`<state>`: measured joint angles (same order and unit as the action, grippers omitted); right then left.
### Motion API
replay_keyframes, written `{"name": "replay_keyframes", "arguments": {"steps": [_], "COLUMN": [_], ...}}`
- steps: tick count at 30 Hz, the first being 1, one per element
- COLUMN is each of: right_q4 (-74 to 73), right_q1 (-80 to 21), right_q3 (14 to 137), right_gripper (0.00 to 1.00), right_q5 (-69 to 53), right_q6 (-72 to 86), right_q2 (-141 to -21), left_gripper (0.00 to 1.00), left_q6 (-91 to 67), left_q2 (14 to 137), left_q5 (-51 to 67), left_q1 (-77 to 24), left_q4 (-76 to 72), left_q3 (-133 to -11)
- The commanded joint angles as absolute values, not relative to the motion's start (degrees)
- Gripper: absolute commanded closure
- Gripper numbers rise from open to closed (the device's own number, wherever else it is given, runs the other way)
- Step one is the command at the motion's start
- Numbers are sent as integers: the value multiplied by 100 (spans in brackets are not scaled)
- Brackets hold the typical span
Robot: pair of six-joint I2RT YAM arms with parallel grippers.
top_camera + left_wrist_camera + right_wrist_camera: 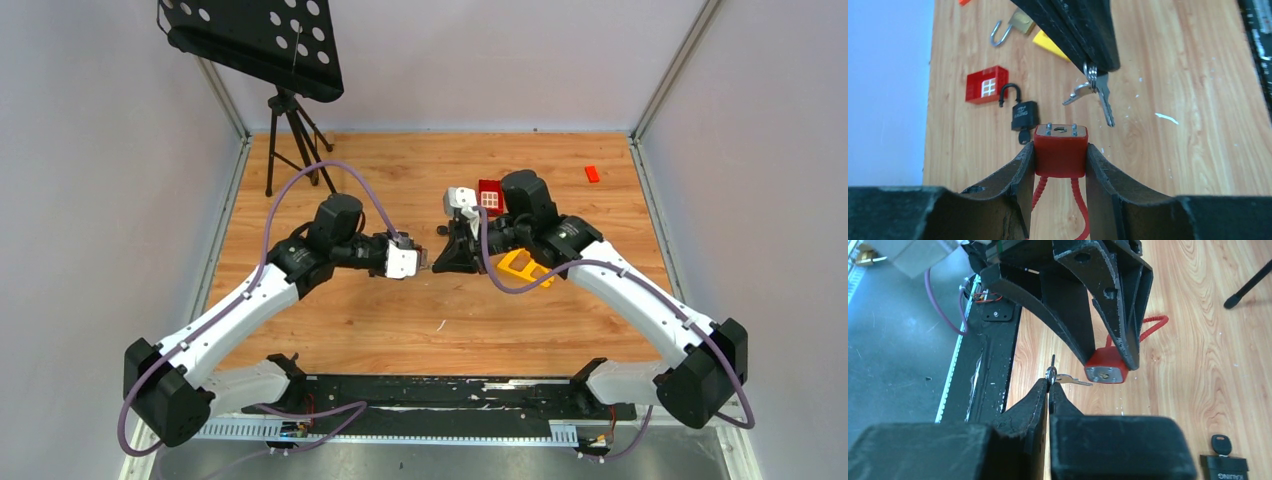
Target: Unlock with the key
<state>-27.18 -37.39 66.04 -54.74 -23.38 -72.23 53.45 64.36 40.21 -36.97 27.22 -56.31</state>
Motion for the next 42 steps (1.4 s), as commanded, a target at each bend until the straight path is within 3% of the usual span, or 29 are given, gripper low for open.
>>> {"name": "replay_keyframes", "arguments": {"steps": [1, 9, 42], "right_q4": [-1913, -1668, -805], "right_q1": [-3623, -3353, -2935], "right_q3": [6524, 6684, 6673], "right_gripper": [100, 100, 100], "right_q5": [-5293, -4988, -5467], "right_q6": [-1302, -700, 639], "right_q2": [-7401, -7623, -8232], "left_gripper": [100, 100, 100], "left_q6": [4413, 4046, 3978], "left_q2": [6102, 5763, 5868], "left_q5": [3274, 2756, 2545], "left_q1": [-3718, -3719, -3885], "left_q4": [1002, 49, -132], "left_q3": [-5177, -4504, -4426]}}
